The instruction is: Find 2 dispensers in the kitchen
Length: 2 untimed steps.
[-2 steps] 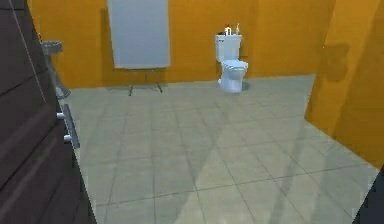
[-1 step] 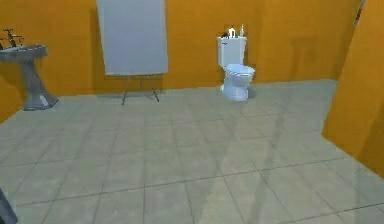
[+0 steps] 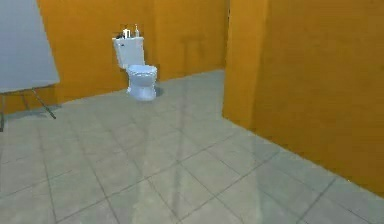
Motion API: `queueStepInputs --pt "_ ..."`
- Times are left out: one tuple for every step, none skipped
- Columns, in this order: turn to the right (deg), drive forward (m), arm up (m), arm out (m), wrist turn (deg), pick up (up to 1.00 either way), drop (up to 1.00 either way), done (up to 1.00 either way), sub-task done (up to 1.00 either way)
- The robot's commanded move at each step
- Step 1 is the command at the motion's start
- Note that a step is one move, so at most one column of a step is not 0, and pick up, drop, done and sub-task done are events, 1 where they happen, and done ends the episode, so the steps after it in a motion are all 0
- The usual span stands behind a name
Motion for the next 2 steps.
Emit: queueStepInputs --pt "0.0 1.0 0.0 0.0 0.0 0.0 0.0 0.0 0.0" --pt "3.0 0.0 0.0 0.0 0.0 0.0 0.0 0.0 0.0"
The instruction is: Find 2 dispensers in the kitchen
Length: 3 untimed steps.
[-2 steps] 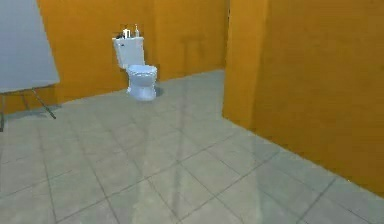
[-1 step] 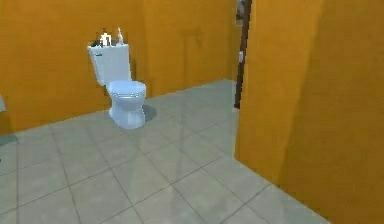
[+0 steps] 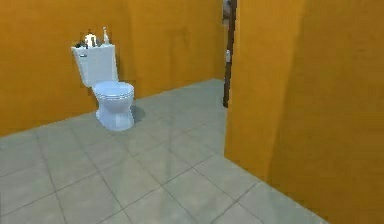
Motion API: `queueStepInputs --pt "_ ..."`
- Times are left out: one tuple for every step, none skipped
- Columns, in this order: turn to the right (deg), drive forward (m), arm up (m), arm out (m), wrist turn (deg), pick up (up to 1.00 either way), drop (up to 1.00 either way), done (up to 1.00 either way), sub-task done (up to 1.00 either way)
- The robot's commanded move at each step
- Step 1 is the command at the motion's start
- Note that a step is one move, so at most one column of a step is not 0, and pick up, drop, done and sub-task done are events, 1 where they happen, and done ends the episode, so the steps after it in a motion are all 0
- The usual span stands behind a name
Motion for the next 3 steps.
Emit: queueStepInputs --pt "0.0 1.0 0.0 0.0 0.0 0.0 0.0 0.0 0.0" --pt "0.0 0.75 0.0 0.0 0.0 0.0 0.0 0.0 0.0" --pt "-3.0 0.0 0.0 0.0 0.0 0.0 0.0 0.0 0.0"
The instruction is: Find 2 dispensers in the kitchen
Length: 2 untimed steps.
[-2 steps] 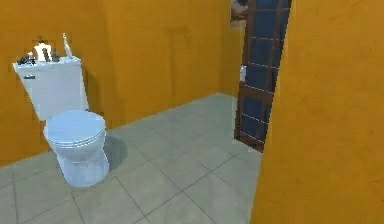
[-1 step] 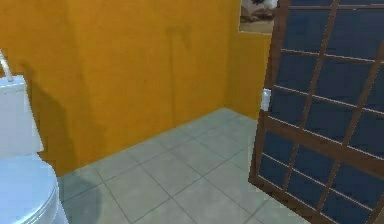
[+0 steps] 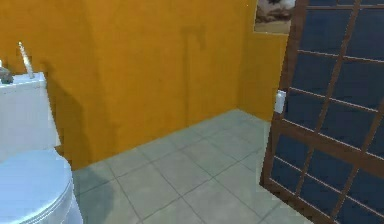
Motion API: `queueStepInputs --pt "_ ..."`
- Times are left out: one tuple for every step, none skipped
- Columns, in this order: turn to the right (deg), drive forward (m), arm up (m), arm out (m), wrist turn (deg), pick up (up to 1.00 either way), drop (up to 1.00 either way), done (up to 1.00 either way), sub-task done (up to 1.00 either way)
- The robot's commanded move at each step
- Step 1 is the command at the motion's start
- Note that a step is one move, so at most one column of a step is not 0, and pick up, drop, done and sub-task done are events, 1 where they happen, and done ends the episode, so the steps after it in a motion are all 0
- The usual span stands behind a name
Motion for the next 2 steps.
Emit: queueStepInputs --pt "0.0 0.4 0.0 0.0 0.0 0.0 0.0 0.0 0.0" --pt "0.0 1.0 0.0 0.0 0.0 0.0 0.0 0.0 0.0"
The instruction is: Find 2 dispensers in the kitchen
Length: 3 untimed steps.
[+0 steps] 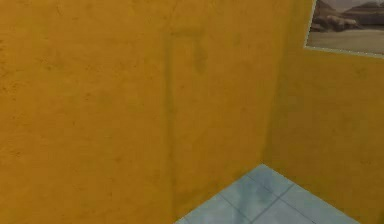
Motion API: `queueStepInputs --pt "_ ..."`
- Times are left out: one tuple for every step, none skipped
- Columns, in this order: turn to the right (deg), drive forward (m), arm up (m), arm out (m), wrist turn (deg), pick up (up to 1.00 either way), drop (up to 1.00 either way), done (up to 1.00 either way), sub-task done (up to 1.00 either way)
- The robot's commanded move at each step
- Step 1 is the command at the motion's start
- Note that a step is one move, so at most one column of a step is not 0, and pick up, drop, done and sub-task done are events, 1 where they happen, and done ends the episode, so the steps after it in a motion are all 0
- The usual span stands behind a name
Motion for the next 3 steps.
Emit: queueStepInputs --pt "6.0 0.0 0.0 0.0 0.0 0.0 0.0 0.0 0.0" --pt "0.0 0.4 0.0 0.0 0.0 0.0 0.0 0.0 0.0" --pt "45.0 0.0 0.0 0.0 0.0 0.0 0.0 0.0 0.0"
